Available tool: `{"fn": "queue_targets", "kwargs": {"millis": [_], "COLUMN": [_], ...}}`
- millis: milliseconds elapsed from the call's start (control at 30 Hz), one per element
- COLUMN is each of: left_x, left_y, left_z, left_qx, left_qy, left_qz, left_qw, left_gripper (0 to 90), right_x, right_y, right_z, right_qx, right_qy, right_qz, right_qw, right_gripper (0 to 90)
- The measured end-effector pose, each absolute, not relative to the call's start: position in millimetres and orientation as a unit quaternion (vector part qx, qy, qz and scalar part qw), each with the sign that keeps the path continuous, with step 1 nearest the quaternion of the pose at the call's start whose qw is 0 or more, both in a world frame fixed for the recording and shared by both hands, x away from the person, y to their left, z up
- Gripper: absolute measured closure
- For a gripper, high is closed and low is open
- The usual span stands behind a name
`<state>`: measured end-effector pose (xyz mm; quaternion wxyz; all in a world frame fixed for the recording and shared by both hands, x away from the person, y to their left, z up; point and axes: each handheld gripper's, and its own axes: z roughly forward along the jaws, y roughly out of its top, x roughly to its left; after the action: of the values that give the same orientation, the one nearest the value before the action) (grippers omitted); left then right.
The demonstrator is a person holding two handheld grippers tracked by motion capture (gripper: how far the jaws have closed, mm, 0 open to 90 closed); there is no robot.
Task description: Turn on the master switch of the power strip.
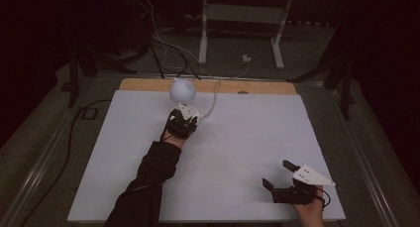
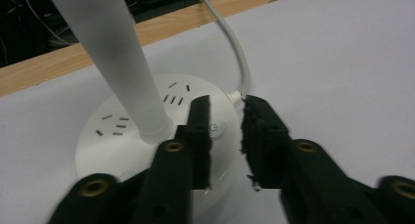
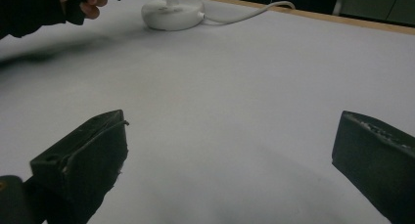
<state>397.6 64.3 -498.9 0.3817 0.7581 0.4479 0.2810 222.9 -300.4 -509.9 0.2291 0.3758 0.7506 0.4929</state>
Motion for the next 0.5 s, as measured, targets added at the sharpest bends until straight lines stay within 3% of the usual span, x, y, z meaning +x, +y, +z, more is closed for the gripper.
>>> {"fn": "queue_targets", "kwargs": {"millis": [233,500], "left_x": [402.8,408.7], "left_y": [61.5,56.4], "left_z": [-505.1,-511.9], "left_qx": [0.755,0.766], "left_qy": [0.449,0.431], "left_qz": [0.308,0.315], "left_qw": [0.364,0.357], "left_gripper": [89.9,90.0], "right_x": [222.8,222.8], "right_y": [-300.6,-300.9], "right_z": [-509.7,-510.1], "right_qx": [0.375,0.375], "right_qy": [0.751,0.751], "right_qz": [0.493,0.494], "right_qw": [0.229,0.226], "right_gripper": [0.0,0.0]}}
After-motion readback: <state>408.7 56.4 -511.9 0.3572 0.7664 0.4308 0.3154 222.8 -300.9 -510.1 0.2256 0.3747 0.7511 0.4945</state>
